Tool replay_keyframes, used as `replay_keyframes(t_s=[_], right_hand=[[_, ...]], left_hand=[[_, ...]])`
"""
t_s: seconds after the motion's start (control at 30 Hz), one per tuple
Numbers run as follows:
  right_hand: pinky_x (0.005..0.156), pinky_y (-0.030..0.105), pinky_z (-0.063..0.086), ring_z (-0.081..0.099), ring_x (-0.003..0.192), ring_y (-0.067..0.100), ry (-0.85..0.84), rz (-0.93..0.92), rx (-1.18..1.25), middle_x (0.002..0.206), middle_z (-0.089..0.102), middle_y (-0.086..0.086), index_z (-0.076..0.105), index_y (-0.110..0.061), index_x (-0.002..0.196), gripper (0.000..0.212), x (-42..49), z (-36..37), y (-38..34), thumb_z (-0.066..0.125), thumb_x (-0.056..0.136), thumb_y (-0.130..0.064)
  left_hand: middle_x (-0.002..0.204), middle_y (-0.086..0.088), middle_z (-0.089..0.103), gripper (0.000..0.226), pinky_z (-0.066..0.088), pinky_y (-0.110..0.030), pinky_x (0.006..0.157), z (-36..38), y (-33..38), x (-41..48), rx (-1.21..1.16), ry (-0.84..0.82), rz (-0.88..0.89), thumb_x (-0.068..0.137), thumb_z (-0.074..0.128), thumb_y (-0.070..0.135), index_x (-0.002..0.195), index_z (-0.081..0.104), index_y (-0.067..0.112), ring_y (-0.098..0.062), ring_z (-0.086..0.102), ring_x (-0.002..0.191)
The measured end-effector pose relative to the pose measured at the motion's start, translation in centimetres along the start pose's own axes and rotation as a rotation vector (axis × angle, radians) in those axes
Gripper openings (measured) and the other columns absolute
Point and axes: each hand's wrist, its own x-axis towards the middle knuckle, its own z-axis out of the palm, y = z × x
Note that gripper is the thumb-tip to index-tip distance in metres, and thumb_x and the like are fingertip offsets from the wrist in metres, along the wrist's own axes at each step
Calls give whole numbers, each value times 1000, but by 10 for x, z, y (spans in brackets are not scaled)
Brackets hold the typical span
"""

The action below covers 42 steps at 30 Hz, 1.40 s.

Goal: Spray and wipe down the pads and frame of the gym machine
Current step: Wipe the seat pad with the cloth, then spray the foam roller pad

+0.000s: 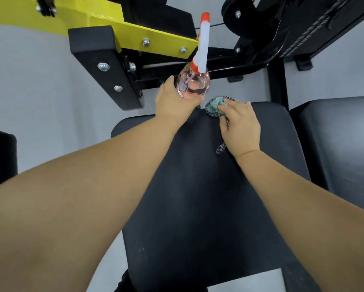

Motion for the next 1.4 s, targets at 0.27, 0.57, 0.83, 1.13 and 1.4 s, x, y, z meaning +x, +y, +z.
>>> replay_keyframes(t_s=[0.27,0.57,0.83,1.13,1.4], right_hand=[[99,53,39,62,96,34,47,-58,14,109,66,13,69,-6,99,29,-2,-1,1,47,81,-13],[99,53,41,60,99,31,69,-70,33,109,66,10,69,-9,100,29,-3,4,6,47,82,-13],[101,58,35,62,100,37,32,-38,26,107,66,14,69,-6,97,23,-3,3,6,53,81,-6],[107,32,29,45,126,27,-663,-255,215,125,60,5,66,-11,113,26,-22,7,-114,56,90,-6],[94,36,39,44,121,27,-702,-451,-113,134,52,-3,63,-18,115,30,-78,26,-181,61,86,-12]], left_hand=[[124,1,54,90,40,-31,105,19,25,39,-97,26,276,69,81,35,143,33,17,-10,51,114],[103,-7,60,58,46,-33,83,27,26,37,191,201,355,89,55,28,142,34,18,-27,53,99],[71,-4,50,32,50,-47,66,-26,25,-17,76,210,569,80,44,8,110,53,17,-30,54,70],[117,1,53,60,46,-30,91,-99,-41,-134,14,190,245,74,44,11,133,45,20,-13,54,103],[116,9,55,45,40,-2,68,-162,-126,-253,-79,373,-75,91,52,11,131,43,29,6,53,94]])
